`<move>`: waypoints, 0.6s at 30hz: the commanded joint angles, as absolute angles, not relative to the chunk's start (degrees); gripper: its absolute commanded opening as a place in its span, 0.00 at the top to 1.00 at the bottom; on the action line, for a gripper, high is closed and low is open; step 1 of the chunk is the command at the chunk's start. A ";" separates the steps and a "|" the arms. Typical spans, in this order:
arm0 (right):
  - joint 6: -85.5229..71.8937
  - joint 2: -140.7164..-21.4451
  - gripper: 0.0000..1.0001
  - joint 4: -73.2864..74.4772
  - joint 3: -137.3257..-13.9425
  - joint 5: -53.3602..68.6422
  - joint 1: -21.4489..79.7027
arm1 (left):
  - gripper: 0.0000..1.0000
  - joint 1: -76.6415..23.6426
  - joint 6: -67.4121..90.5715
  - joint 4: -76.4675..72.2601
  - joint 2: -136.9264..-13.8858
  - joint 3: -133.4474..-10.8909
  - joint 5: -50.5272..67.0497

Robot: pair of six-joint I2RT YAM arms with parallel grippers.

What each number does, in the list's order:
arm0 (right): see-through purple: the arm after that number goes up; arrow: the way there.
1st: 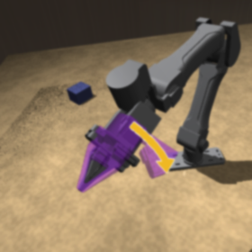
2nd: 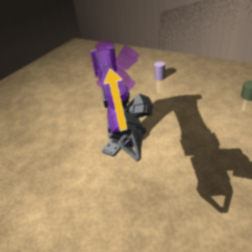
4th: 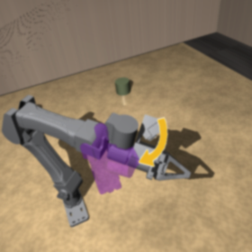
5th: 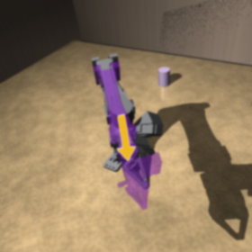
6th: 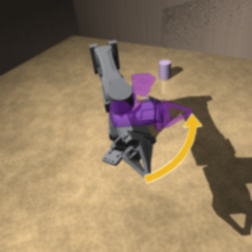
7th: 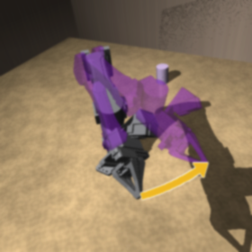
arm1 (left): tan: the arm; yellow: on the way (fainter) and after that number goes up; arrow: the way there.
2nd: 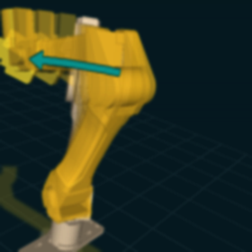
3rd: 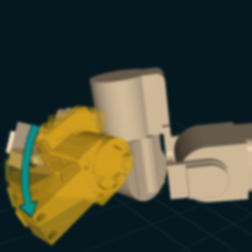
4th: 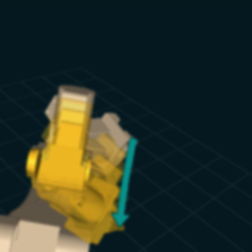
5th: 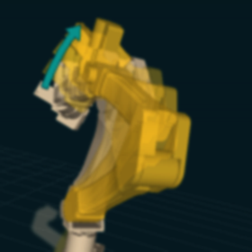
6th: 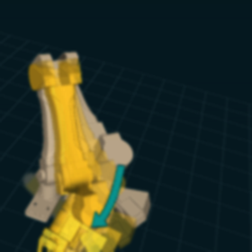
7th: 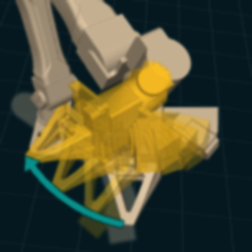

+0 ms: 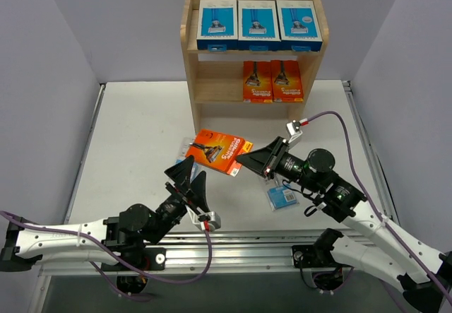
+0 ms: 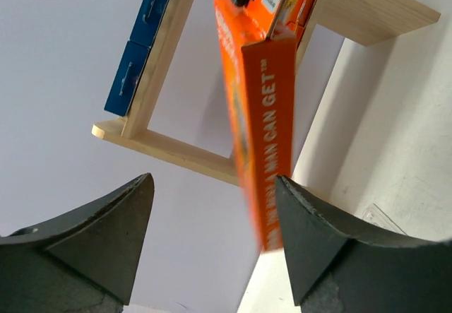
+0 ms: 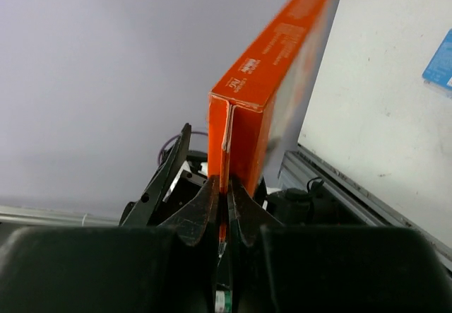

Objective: Place and organize the shaving razors onto the shelf

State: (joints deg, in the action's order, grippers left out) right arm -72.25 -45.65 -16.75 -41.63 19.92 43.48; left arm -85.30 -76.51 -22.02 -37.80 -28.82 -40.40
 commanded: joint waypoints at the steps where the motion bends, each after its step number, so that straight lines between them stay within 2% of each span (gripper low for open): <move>1: -72.25 -43.16 1.00 -20.30 -41.57 14.07 43.33 | 0.21 -85.17 -70.24 -20.32 -35.43 -32.07 -42.27; 5: -71.54 -42.10 1.00 -19.08 -42.10 9.41 43.33 | 0.15 -85.08 -61.64 -16.97 -33.23 -34.62 -43.76; 18: -67.77 -46.58 1.00 -24.95 -45.26 -1.74 43.24 | 0.12 -85.08 -39.65 -3.97 -26.90 -42.36 -54.31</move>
State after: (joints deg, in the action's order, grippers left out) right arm -69.49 -46.11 -16.93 -42.09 3.25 43.48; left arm -85.27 -48.31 -8.10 -28.58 -39.42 -49.71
